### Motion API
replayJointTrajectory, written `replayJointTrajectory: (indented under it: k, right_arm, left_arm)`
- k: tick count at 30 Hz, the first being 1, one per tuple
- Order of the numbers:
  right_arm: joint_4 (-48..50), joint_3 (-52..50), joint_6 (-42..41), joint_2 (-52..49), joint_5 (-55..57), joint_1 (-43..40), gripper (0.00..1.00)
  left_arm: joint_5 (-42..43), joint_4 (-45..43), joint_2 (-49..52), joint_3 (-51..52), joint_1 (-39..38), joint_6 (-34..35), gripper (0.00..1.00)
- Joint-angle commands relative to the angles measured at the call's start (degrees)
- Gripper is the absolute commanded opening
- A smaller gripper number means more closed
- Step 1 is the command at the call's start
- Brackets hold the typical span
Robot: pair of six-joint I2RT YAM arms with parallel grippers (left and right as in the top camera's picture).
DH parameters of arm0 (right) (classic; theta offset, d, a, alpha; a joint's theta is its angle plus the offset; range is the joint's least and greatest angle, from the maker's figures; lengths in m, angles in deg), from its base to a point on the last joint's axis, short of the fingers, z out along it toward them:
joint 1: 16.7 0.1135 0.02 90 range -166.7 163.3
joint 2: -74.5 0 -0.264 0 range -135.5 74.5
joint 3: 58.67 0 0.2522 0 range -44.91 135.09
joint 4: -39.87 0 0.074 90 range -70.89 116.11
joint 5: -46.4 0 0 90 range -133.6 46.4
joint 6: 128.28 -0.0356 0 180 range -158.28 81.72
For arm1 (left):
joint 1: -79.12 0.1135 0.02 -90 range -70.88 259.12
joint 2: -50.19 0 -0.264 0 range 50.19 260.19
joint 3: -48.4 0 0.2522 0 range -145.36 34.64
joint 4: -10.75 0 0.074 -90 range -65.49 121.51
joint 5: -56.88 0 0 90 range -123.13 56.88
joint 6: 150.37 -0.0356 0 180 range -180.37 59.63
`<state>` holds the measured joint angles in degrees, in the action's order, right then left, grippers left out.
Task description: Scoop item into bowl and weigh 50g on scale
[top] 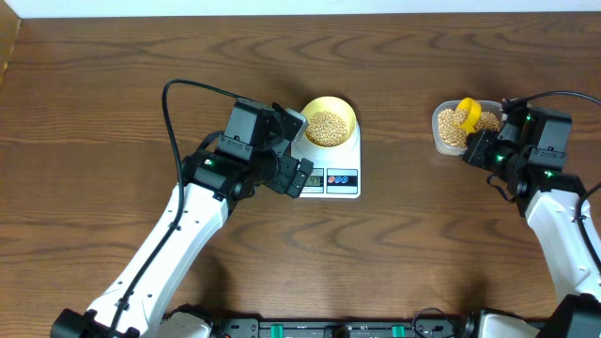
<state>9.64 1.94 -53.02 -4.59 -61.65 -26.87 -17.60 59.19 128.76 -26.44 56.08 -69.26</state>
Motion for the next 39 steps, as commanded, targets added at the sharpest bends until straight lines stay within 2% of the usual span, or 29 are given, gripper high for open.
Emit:
replayJointTrajectory:
  k: [1,6,21,32,36,39]
  right_arm:
    - [0.1,0.3,5.9,1.1,0.1,-0.3,0.01]
    - [-0.1,0.3,8.7,1.1,-0.1,-0.3,0.01]
    - [0.1,0.3,-2.4,5.0,-5.3,-3.3,0.01]
    - [-0.2,0.3,-11.9,5.4,-19.9,-8.4,0.01]
    - [1.0,0.3,-12.7,5.4,-28.8,-8.0,0.01]
    - [1.6,0.3,-13.7,5.4,-31.5,-6.4,0.01]
  left_arm:
    - [-0.4,0.2,0.3,0.3,0.0,-0.5,0.94]
    - [-0.3,0.2,0.3,0.3,0.0,-0.5,0.94]
    - [-0.3,0.2,0.3,0.3,0.0,-0.5,0.94]
    - [-0.4,0.2,0.3,0.3,0.0,-0.5,0.94]
    - [-0.3,0.2,0.3,0.3,0.0,-0.5,0.94]
    - [-0.3,0.2,0.3,0.3,0.0,-0.5,0.94]
